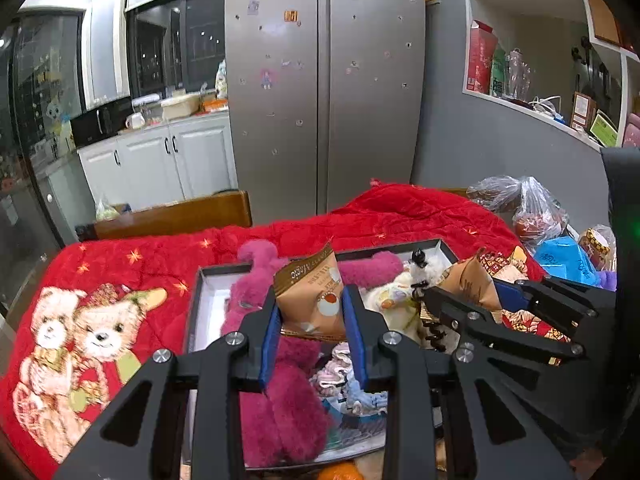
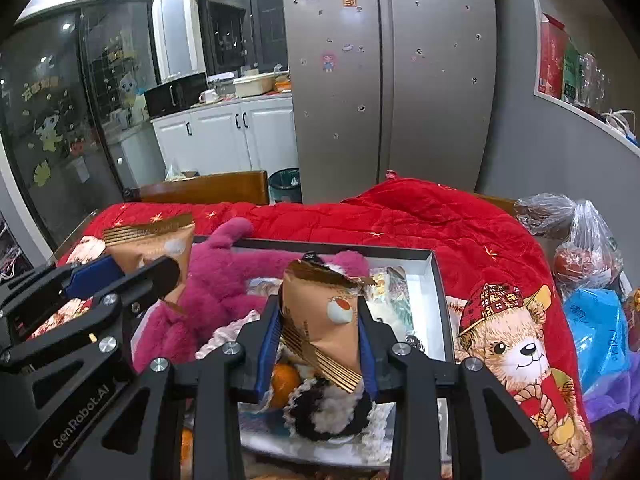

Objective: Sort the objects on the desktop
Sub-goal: 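Lift and carry both brown snack packets over the black box, then lower both snack packets into the box and open both grippers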

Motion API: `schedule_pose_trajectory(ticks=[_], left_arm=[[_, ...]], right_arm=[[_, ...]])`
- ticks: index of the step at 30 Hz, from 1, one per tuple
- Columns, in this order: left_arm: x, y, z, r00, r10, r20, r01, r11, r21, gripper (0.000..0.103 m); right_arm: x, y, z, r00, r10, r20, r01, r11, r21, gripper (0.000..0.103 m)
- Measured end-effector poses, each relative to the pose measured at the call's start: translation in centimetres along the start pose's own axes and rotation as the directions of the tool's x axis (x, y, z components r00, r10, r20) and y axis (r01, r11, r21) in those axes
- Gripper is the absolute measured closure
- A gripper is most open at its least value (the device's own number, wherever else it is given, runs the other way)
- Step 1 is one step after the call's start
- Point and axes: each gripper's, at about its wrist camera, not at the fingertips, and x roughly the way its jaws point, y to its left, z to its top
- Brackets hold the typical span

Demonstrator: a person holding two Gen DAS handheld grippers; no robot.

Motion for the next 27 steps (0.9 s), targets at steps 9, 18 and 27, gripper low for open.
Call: schedule_pose_trajectory(ticks=[9, 18, 27], left_arm=[[2.2, -0.7, -1.5, 0.999, -0.015, -0.045, 0.017, 0.999, 0.033, 0.073], [2.8, -0.7, -2.1, 0.999, -0.005, -0.053, 0.007, 0.999, 0.043, 0.073], [3.2, -0.9, -2.2, 0.999, 0.004, -0.054, -0.001, 0.999, 0.051, 0.073]], right_arm=[[1.5, -0.2, -1.2, 0.999, -0.027, -0.042, 0.026, 0.999, -0.023, 0.068], [2.1, 0.1, -1.6, 0.998, -0.033, -0.051, 0.031, 0.999, -0.037, 0.068], [2.6, 0.0, -1.7, 0.997, -0.034, -0.066, 0.031, 0.999, -0.042, 0.068]])
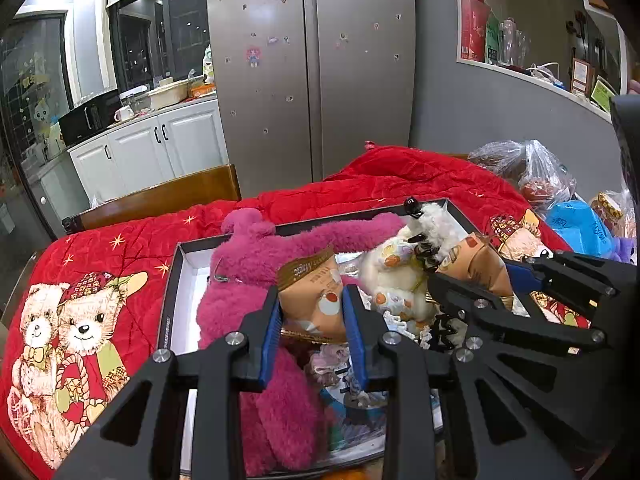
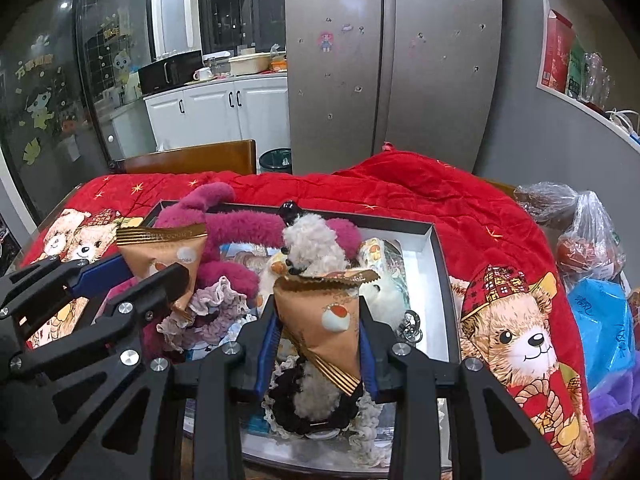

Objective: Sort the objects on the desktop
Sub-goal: 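Lower both snack packets into the box and open both grippers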

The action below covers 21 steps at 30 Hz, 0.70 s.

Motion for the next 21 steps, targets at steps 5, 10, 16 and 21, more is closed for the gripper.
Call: schedule_pose_trajectory(ticks=[5, 10, 16, 21], left_arm=[[-0.2, 0.2, 0.1, 1.0, -0.002, -0.005, 0.002, 1.0, -0.006, 0.071], [-0.8, 0.7, 0.4, 0.999, 0.044, -0.003, -0.044, 0.999, -0.013, 0.053], [-1.7, 2.5, 1.0, 0.996, 0.088, 0.027, -0.086, 0.994, -0.065, 0.019], [-2.3, 2.8, 1.3, 0.994, 0.099, 0.04, -0.096, 0.994, -0.059, 0.017]], right_arm=[[-0.1, 0.0, 0.1, 1.0, 0.001, -0.004, -0.001, 1.0, -0.001, 0.068], [-0.6, 0.0, 0.2, 1.0, 0.016, 0.004, -0.016, 1.0, 0.005, 0.064], [-1.8, -1.0, 0.9, 0.999, -0.012, 0.039, 0.01, 0.999, 0.053, 0.046], [-3.2, -1.1, 1.4, 0.997, 0.019, 0.079, -0.024, 0.998, 0.06, 0.038]])
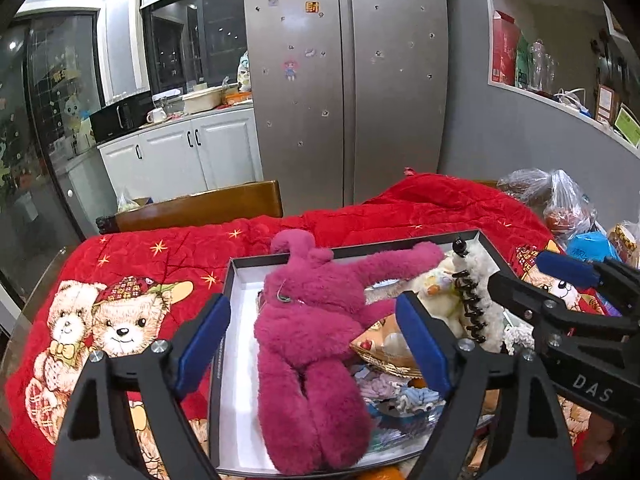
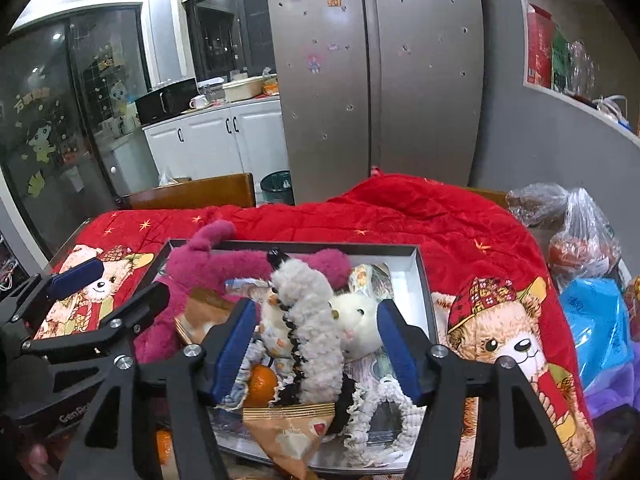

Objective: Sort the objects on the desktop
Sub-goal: 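Lower both snack packets into the box and open both grippers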

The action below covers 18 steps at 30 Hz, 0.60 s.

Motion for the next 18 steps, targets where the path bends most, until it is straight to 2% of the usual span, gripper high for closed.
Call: schedule_pose_trajectory(ticks=[5, 8, 11, 13, 15, 16, 18], left_arm=[[-0.1, -0.3, 0.2, 1.0, 0.006, 0.004, -0.006, 1.0, 0.018, 0.016], [0.0, -0.1, 0.2, 1.0, 0.0, -0.008, 0.0, 1.0, 0.009, 0.016], [-0.5, 0.1, 0.4, 1.0, -0.002, -0.009, 0.002, 1.0, 0.005, 0.016], [-1.2, 0.3, 0.7, 1.0, -0.009, 0.001, 0.009, 1.0, -0.004, 0.016], [-1.9, 0.5, 0.9, 1.0, -0.016, 0.017, 0.017, 1.0, -0.012, 0.013], [-2.3, 0.6, 1.0, 1.0, -0.018, 0.02, 0.018, 1.0, -0.013, 0.009], [-3.0, 1.0, 1.2, 0.999, -0.019, 0.026, 0.02, 0.999, -0.026, 0.008]], right_arm=[[-0.7, 0.3, 0.3, 1.0, -0.006, 0.018, 0.006, 1.0, -0.009, 0.037], [-0.5, -0.3, 0.5, 0.999, 0.031, -0.027, -0.03, 0.999, 0.041, 0.036], [-1.2, -0.5, 0.6, 0.996, 0.09, -0.03, -0.087, 0.993, 0.084, 0.036], [-2.2, 0.0, 0.8, 0.997, 0.083, -0.011, -0.082, 0.995, 0.06, 0.036], [-3.4, 0.5, 1.0, 0.998, 0.059, 0.018, -0.06, 0.998, 0.038, 0.028], [-4.1, 0.8, 1.0, 0.998, 0.045, 0.036, -0.046, 0.999, 0.026, 0.026], [-5.2, 1.2, 1.1, 0.998, 0.02, 0.066, -0.021, 1.0, 0.011, 0.025]])
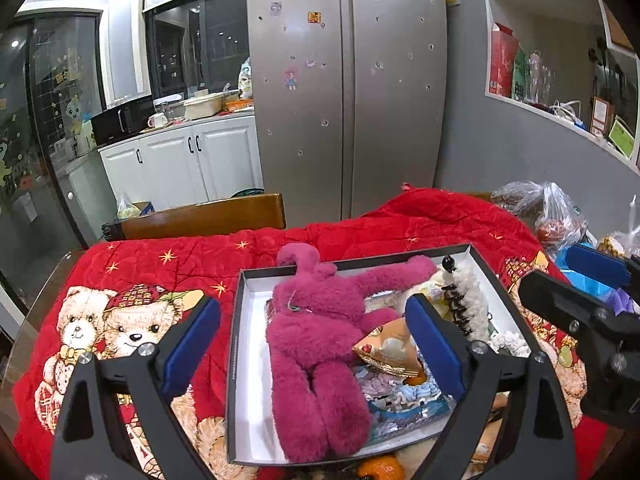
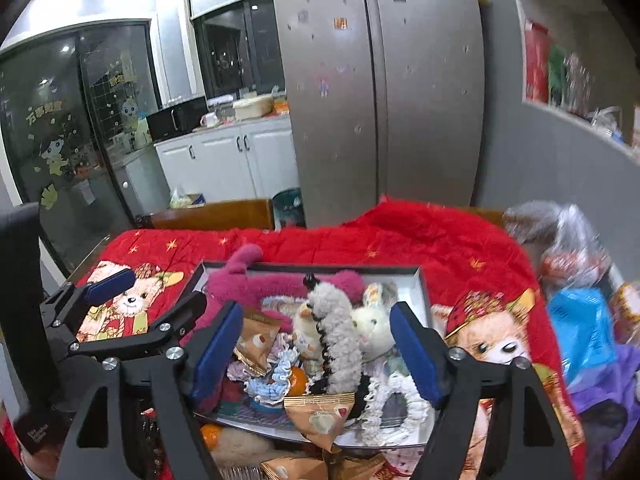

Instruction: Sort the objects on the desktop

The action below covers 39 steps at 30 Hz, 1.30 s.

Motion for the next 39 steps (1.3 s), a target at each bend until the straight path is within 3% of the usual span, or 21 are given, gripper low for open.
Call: schedule_pose_trajectory(ticks=[3, 9, 19, 24, 31, 39], left_arm=[[-0.9, 0.4, 0.4, 1.0, -0.014, 0.006, 0.014, 1.0, -0.017, 0.008], [-3.9, 1.3, 1.2, 0.999, -0.027, 0.025, 0.028, 0.999, -0.035, 0.008], [-15.2, 3.0, 0.7, 0.992, -0.042, 0.12, 0.048, 0.998, -0.048, 0.007], [-21.5, 3.8, -1.0, 0.98, 0.024, 0.2, -0.015, 0.999, -0.049, 0.0], [-28.5, 4.8, -4.8, 0.975, 0.013, 0.224, 0.003, 0.997, -0.072, 0.0], [-34.8, 4.5, -9.0, 0.973, -0.043, 0.227, 0.06, 0.996, -0.07, 0.0]], right_arm=[[-1.2, 0.5, 0.3, 1.0, -0.026, 0.001, 0.026, 1.0, -0.017, 0.024], [-4.5, 1.8, 0.6, 0.998, -0.002, 0.055, 0.005, 0.998, -0.062, 0.023], [-10.6, 3.0, 0.4, 0.994, 0.024, 0.108, -0.015, 0.996, -0.083, 0.023], [-14.9, 2.9, -0.4, 0.992, 0.011, 0.127, -0.001, 0.997, -0.08, 0.023], [-22.3, 4.5, -2.7, 0.98, -0.022, 0.197, 0.045, 0.993, -0.113, 0.019], [-29.5, 8.9, -4.0, 0.968, -0.078, 0.238, 0.11, 0.986, -0.123, 0.017]])
